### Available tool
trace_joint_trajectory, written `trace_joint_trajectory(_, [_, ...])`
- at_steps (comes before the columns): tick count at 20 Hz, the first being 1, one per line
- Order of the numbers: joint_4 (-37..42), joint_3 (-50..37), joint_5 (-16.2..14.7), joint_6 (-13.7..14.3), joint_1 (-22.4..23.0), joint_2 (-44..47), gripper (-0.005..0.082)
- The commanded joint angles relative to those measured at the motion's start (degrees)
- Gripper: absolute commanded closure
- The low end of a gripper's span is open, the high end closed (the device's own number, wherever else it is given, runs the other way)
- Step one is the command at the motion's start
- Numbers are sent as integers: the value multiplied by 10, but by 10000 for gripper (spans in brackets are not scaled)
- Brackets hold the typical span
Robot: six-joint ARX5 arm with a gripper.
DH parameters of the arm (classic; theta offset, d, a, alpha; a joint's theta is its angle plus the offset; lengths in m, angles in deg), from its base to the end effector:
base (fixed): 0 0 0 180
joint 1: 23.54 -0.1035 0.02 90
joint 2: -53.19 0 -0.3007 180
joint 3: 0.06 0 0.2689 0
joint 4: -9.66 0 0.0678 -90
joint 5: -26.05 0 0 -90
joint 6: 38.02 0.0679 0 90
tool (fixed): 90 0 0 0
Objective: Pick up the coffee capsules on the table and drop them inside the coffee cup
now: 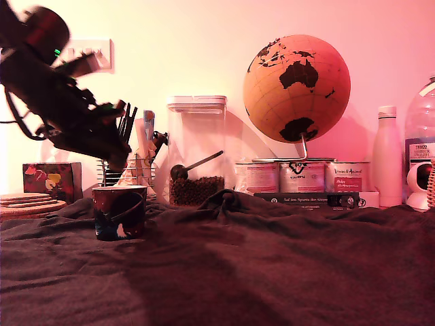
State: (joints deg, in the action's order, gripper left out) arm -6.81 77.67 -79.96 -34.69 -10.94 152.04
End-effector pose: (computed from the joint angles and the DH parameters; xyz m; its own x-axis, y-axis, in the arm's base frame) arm 0.4083 -0.1105 0.2226 0.6832 -0.4353 -0.5863 0.4568 0.8812 -0.1219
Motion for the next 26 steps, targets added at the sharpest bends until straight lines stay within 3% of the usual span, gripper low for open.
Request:
trace_joint_trajectory(1, [-17,13,-1,2,-1,25,506])
trace_joint_trajectory(16, [-74,25,-1,1,-1,40,494])
trace_joint_trajectory(18, [-90,25,-1,1,-1,40,427])
trace_joint_trajectory(21, [-108,25,0,-2,-1,40,231])
trace_joint_trajectory(26, [-112,25,0,-2,-1,40,216])
